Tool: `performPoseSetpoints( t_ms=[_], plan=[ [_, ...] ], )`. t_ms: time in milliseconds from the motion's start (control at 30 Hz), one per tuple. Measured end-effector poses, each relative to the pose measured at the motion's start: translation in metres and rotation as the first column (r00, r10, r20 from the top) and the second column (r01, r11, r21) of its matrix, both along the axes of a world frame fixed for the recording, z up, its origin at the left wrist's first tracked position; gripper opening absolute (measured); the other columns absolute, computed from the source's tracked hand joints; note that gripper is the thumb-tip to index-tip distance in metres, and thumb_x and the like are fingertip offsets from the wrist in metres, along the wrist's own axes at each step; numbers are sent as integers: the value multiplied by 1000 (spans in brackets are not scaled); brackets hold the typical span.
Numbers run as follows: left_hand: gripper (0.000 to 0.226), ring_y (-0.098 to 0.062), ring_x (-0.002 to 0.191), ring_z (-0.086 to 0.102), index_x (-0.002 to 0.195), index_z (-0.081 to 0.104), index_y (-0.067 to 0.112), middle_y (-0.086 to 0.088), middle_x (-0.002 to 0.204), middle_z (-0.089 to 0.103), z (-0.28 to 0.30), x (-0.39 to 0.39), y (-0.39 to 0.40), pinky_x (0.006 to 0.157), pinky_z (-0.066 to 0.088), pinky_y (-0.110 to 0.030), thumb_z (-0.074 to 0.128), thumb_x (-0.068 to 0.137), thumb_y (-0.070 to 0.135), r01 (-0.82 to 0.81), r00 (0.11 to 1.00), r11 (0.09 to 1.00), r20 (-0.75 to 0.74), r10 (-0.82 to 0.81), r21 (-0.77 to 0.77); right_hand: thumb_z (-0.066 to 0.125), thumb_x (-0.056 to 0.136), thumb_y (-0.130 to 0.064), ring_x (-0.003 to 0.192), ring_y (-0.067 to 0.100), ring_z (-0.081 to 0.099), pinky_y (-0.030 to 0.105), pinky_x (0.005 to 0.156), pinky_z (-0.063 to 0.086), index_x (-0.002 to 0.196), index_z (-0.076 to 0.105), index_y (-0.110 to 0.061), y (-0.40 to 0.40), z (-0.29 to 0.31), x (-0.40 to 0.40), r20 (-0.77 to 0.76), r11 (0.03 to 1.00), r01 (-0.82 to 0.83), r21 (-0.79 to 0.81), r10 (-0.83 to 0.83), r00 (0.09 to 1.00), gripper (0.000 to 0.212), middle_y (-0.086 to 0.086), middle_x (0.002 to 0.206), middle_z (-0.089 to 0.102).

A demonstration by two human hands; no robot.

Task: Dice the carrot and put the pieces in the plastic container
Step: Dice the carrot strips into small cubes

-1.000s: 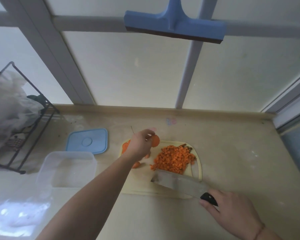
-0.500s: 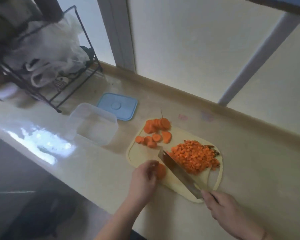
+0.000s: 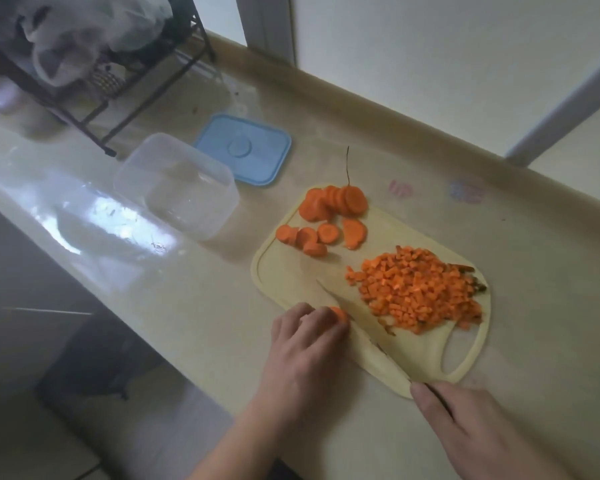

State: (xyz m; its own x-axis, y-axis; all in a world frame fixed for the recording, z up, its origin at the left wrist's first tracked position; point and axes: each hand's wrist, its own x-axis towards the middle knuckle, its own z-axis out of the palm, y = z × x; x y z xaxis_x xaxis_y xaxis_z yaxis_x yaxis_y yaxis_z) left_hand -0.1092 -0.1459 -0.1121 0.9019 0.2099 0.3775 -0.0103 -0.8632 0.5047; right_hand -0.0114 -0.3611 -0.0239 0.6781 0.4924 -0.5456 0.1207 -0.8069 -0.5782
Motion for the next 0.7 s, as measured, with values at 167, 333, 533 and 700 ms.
performPoseSetpoints(
  t_ms=[167, 333, 533, 700],
  plan=[
    [36, -30, 111, 55, 116, 72, 0, -11, 123, 63, 10, 6, -1, 105, 43, -32, 76, 81, -7, 75, 996, 997, -49, -76, -26, -4, 55, -99, 65, -1, 59, 21, 59, 44, 67, 53, -20, -4, 1, 2, 71, 999, -32, -5, 33, 997, 98, -17, 65, 62],
    [26, -29, 121, 50, 114, 71, -4, -9, 129, 56, 10, 12, -1, 113, 35, -28, 54, 95, 2, 76, 997, 997, -27, -77, -32, -12, 48, -99, 69, -3, 59, 13, 63, 44, 73, 55, -23, -6, 5, 2, 117, 997, -31, -72, 39, 992, 104, -8, 68, 64],
    [30, -30, 123, 52, 114, 72, -3, -13, 128, 64, 5, 12, -1, 107, 44, -37, 59, 86, -3, 78, 996, 996, -31, -80, -53, -17, 46, -98, 75, -1, 62, 14, 70, 47, 81, 57, -30, -12, 1, -1, 80, 990, -54, -127, 64, 995, 107, -1, 77, 67],
    [28, -30, 117, 56, 112, 73, -2, -12, 124, 65, 5, 12, -1, 103, 47, -36, 64, 85, -3, 64, 997, 996, -34, -66, -68, -34, 37, -90, 98, 1, 62, 16, 82, 44, 95, 57, -33, -8, 7, 3, 57, 955, -151, -256, 170, 984, 122, -4, 97, 68]
  ],
)
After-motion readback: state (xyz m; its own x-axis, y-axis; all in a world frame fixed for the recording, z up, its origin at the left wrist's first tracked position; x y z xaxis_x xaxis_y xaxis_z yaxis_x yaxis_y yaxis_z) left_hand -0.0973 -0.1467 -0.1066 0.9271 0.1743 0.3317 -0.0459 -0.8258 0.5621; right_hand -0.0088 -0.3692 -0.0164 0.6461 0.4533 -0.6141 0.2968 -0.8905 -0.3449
